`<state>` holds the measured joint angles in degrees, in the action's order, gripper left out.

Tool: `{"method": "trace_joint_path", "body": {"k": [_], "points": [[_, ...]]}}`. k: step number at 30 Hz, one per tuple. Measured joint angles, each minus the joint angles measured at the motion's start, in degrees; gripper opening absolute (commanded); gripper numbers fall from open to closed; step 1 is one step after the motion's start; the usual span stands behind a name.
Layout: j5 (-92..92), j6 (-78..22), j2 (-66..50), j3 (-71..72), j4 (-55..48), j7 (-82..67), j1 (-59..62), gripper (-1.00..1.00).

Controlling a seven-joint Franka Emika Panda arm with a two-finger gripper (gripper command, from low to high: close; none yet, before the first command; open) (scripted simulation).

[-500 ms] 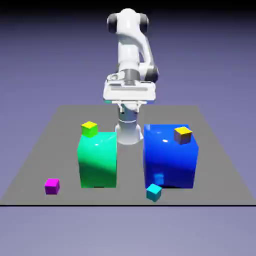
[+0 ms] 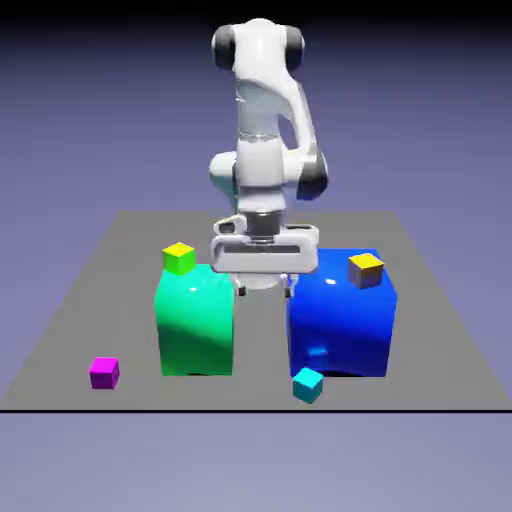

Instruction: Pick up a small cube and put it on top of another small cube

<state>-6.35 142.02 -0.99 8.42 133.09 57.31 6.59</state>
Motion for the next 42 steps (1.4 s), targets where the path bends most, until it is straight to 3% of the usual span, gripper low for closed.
{"method": "trace_joint_path", "body": {"k": [20, 22, 25, 26, 33, 42], "points": [[-7.84, -39.47, -41.53, 10.39, -34.44, 18.32, 9.0, 0.0], [-8.11, -40.8, -42.93, 10.74, -35.61, 18.94, 9.31, 0.0], [-8.58, -33.34, -45.41, 10.82, -30.78, 17.93, 8.04, 0.0], [-8.64, -32.4, -45.73, 10.83, -30.17, 17.8, 7.88, -1.0], [-7.92, -41.91, -40.45, 11.13, -37.02, 17.19, 9.48, -1.0], [5.15, -52.49, -21.76, -4.97, -29.22, -4.53, 0.58, -1.0]]}}
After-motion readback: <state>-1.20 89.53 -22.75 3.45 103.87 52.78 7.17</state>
